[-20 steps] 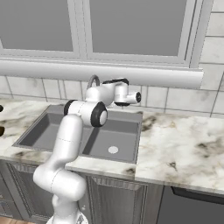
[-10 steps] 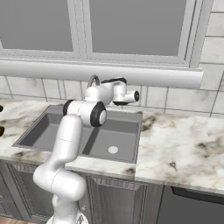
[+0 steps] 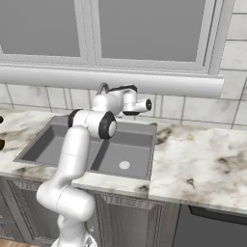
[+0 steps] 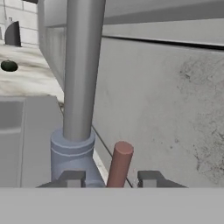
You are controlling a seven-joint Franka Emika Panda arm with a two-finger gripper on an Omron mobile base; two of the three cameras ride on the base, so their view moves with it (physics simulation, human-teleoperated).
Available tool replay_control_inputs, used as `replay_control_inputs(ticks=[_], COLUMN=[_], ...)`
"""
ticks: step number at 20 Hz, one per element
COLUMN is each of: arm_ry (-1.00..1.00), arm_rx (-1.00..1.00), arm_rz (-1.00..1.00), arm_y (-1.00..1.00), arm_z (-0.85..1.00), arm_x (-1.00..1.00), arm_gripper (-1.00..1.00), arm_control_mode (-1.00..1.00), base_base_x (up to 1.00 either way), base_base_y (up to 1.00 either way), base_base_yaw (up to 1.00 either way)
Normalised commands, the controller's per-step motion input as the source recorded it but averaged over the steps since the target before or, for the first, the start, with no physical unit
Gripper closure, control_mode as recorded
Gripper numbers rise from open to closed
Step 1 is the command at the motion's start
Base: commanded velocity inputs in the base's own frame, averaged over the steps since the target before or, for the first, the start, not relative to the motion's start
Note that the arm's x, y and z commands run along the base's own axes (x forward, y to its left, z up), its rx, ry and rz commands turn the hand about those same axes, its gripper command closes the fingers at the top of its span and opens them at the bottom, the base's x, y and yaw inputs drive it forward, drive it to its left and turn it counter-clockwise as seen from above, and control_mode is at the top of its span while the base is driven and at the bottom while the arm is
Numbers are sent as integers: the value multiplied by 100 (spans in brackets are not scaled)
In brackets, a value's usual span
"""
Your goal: Turn on the sink faucet. Then move the avocado from the counter to the sink. Turn off the sink. Move the vegetable from the sink to the pot next to the stove. Finally move the pot to the rear left burner.
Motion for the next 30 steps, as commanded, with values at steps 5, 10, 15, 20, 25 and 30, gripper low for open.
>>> replay_control_inputs(ticks=[5,10,15,20,25,30], arm_ry=[-1,0,0,0,0,0], arm_rx=[0,0,1,2,6,8], arm_rz=[0,-4,-1,0,0,0], arm_y=[-1,-30,-58,-67,-77,-84], arm_z=[-7,-16,-28,-33,-31,-13], arm_x=[8,13,14,16,13,0], arm_gripper=[100,100,100,100,100,100], arm_control_mode=[-100,-100,-100,-100,-100,-100], base_base_x=[0,0,0,0,0,0], base_base_y=[0,0,0,0,0,0], base_base_yaw=[0,0,0,0,0,0])
